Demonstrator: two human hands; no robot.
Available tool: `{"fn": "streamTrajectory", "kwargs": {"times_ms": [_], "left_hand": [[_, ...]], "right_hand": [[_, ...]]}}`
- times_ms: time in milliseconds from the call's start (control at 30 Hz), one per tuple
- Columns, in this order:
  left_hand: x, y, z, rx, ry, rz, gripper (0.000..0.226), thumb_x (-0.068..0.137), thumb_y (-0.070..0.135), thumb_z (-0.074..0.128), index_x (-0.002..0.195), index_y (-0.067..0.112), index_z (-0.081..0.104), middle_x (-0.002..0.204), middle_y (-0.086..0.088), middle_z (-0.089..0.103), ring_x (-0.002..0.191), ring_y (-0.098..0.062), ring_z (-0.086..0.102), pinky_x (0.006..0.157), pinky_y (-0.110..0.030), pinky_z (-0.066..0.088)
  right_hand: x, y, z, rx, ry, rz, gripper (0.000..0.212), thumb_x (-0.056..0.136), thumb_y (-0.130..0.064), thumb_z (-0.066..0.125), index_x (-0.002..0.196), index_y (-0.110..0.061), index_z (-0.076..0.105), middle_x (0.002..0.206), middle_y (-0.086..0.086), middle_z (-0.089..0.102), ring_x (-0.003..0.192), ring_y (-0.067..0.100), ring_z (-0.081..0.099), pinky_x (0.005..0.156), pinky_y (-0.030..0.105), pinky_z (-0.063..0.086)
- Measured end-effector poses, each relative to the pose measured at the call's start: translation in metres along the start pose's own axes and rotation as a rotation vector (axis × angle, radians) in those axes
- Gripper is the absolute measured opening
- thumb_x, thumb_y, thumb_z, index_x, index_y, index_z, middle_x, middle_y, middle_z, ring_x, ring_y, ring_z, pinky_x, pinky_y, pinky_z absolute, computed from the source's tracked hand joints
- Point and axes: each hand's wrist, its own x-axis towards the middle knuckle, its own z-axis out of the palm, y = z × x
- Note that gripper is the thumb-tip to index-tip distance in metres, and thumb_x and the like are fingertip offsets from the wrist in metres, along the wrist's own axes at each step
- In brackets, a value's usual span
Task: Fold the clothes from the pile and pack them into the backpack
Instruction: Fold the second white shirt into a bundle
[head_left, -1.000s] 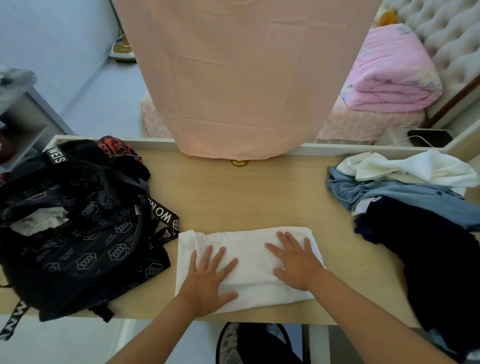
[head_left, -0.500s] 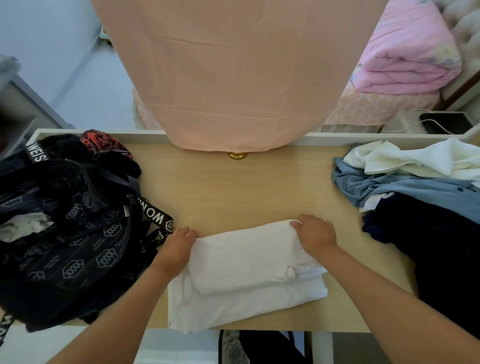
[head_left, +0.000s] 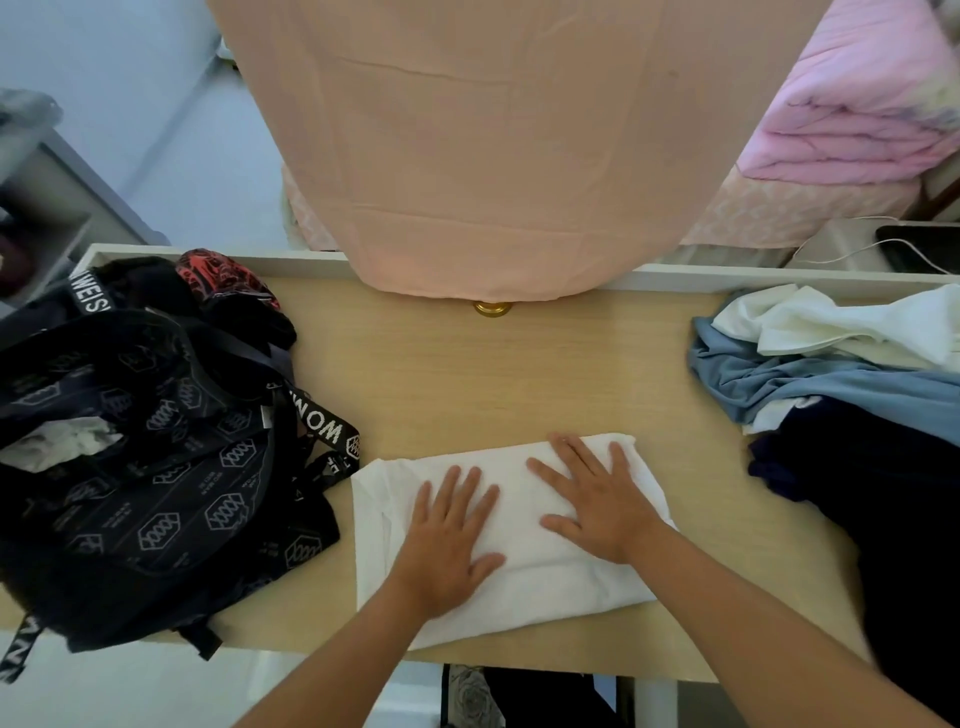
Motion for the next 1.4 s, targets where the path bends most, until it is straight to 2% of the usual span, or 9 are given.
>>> {"fn": "streamTrajectory", "kwargs": {"times_ms": [200,367,500,667,800,967,1133,1267,1400], "left_hand": [[0.014,-0.019,-0.003,0.225,0.062,0.443,0.062,0.1,0.037,0.043,0.155,0.038,0.014,0.164,-0.009,0.01,0.149,-0.034,0.012,0.116,-0.058,0.021],[0.042,-0.024,-0.034,0.24,0.149,0.095,0.069,0.079,0.015,0.028,0.14,0.034,0.051,0.157,-0.015,0.029,0.146,-0.038,0.024,0.118,-0.056,0.016],[0.044,0.021,-0.045,0.015,0.099,-0.044,0.058,0.091,0.032,0.024,0.136,0.018,0.057,0.155,-0.012,0.036,0.144,-0.034,0.031,0.117,-0.048,0.024],[0.016,0.041,0.009,0.011,0.05,0.057,0.075,0.097,0.062,0.029,0.153,0.013,0.03,0.162,-0.009,0.02,0.149,-0.03,0.019,0.115,-0.049,0.019],[0.01,0.018,0.005,0.083,0.083,0.138,0.067,0.095,0.051,0.037,0.152,0.014,0.034,0.16,-0.014,0.022,0.148,-0.032,0.02,0.113,-0.051,0.021],[-0.012,0.025,-0.004,-0.027,0.11,0.15,0.052,0.092,0.025,0.037,0.142,0.018,0.049,0.153,-0.01,0.038,0.142,-0.03,0.034,0.11,-0.049,0.035],[-0.058,0.033,0.023,-0.021,0.031,0.277,0.072,0.098,0.057,0.038,0.156,0.018,0.021,0.163,-0.005,0.016,0.15,-0.025,0.014,0.114,-0.043,0.02],[-0.077,0.019,0.019,0.029,-0.002,0.275,0.089,0.09,0.075,0.035,0.157,0.021,0.012,0.165,-0.005,0.005,0.151,-0.028,0.004,0.116,-0.054,0.01],[-0.088,0.01,0.017,0.024,-0.081,0.228,0.095,0.084,0.075,0.044,0.157,0.028,0.007,0.165,-0.003,0.001,0.151,-0.031,0.0,0.115,-0.057,0.005]], "right_hand": [[-0.023,0.006,0.012,0.009,0.017,0.184,0.073,0.091,-0.073,0.011,0.152,-0.046,-0.016,0.16,-0.006,-0.031,0.149,0.018,-0.023,0.118,0.061,0.002],[-0.036,-0.014,0.004,0.074,-0.002,0.506,0.076,0.095,-0.068,0.022,0.157,-0.034,-0.005,0.164,0.009,-0.005,0.148,0.031,0.009,0.109,0.054,0.029],[-0.038,-0.035,0.003,0.058,0.051,0.486,0.089,0.083,-0.071,0.032,0.144,-0.008,0.046,0.147,0.023,0.043,0.116,0.038,0.051,0.087,0.049,0.043],[-0.052,-0.047,0.024,0.077,0.107,0.125,0.084,0.088,-0.068,0.039,0.157,-0.024,0.023,0.165,0.012,0.007,0.151,0.028,0.014,0.112,0.059,0.033],[-0.064,-0.049,0.026,0.105,-0.039,-0.034,0.082,0.09,-0.07,0.033,0.156,-0.039,-0.006,0.161,0.0,-0.027,0.149,0.016,-0.024,0.122,0.05,-0.001],[-0.068,-0.054,0.019,0.018,-0.087,-0.112,0.091,0.091,-0.057,0.047,0.156,-0.034,-0.013,0.158,0.0,-0.034,0.146,0.015,-0.03,0.12,0.038,-0.009],[-0.076,-0.062,0.028,0.049,-0.039,-0.15,0.085,0.094,-0.046,0.052,0.159,-0.026,0.001,0.161,0.001,-0.023,0.151,0.018,-0.015,0.124,0.042,0.003],[-0.093,-0.062,0.038,0.013,-0.073,-0.225,0.097,0.088,-0.055,0.051,0.157,-0.027,-0.01,0.161,0.002,-0.028,0.148,0.017,-0.025,0.122,0.038,-0.009],[-0.097,-0.063,0.034,-0.063,-0.147,-0.254,0.109,0.084,-0.031,0.065,0.156,-0.024,-0.015,0.16,0.005,-0.031,0.147,0.019,-0.028,0.12,0.035,-0.01]]}}
